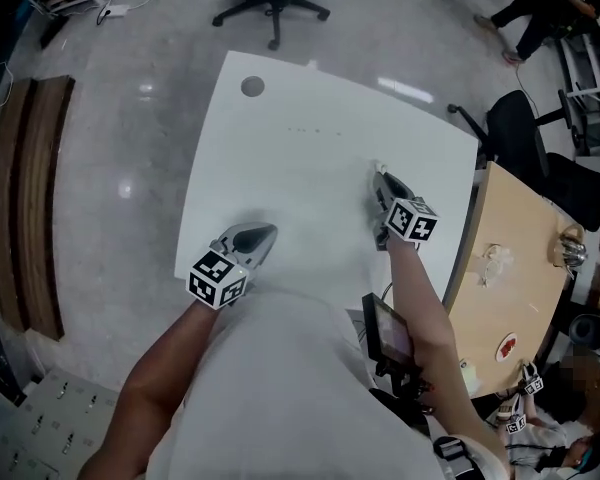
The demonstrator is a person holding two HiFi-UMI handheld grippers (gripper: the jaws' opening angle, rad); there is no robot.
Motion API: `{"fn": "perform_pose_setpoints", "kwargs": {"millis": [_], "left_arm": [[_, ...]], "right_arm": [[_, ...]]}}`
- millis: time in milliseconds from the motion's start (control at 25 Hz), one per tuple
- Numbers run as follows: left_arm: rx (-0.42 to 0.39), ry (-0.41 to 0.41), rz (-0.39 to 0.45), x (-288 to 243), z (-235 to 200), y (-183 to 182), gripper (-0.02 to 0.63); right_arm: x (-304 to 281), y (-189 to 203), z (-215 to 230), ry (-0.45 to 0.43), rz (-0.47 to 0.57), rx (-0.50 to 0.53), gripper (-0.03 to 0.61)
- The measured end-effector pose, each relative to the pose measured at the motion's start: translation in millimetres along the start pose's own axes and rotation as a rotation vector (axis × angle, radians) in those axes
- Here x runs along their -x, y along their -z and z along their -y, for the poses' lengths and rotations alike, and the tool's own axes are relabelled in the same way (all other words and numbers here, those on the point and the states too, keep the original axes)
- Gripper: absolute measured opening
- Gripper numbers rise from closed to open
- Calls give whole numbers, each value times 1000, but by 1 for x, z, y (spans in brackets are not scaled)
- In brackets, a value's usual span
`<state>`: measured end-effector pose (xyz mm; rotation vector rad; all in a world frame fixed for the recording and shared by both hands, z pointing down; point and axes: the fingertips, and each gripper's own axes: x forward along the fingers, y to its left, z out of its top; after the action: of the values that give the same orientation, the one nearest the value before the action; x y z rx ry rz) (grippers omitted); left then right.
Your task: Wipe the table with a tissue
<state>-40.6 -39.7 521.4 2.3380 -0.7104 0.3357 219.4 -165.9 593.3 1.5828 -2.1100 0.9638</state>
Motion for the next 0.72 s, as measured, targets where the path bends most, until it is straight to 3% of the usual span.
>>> {"fn": "perform_pose_setpoints", "kwargs": {"millis": [320, 560, 720], "left_arm": [[31, -3, -19, 17, -21, 7, 6], [62, 17, -21, 3, -28, 9, 6], [71, 25, -38, 2, -30, 12, 8]], "right_arm": [[-56, -27, -33, -16, -71, 250, 55], [-92, -36, -37, -15, -204, 569, 55], [-107, -44, -40, 4, -241, 612, 55]]}}
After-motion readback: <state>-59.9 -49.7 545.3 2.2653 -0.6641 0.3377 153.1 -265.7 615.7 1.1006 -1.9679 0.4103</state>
